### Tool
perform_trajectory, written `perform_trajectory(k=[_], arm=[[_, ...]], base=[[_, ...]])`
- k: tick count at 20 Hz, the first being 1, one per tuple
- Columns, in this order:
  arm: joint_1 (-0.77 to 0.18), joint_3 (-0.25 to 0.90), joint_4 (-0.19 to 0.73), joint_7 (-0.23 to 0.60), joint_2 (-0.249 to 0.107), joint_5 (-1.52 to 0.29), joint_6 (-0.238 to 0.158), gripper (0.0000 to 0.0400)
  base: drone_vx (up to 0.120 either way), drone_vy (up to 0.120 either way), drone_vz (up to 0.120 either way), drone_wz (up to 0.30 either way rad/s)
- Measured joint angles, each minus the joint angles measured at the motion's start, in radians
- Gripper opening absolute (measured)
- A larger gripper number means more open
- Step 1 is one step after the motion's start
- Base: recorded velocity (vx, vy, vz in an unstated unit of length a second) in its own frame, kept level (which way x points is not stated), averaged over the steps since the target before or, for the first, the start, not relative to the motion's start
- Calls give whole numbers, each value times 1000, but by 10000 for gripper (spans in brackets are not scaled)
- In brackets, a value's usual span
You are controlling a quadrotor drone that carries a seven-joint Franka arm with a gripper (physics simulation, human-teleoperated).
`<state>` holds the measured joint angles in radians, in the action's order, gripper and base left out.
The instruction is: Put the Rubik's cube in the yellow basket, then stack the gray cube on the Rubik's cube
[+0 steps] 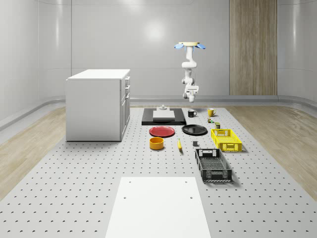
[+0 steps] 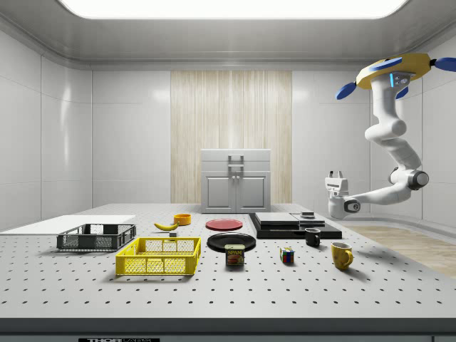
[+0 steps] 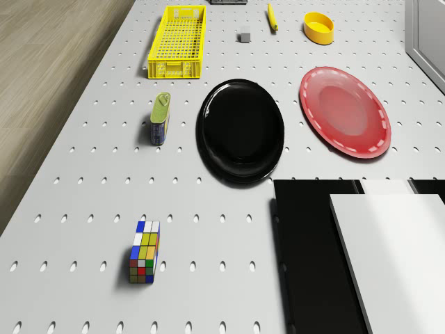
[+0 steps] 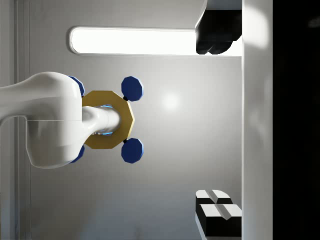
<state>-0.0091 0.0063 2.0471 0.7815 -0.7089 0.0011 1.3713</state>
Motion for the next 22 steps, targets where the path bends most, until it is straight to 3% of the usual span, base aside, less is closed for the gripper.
perform_trajectory(k=[22], arm=[[-20,63,14,11,-12,-88,17,400]], base=[[120,0,0,0]])
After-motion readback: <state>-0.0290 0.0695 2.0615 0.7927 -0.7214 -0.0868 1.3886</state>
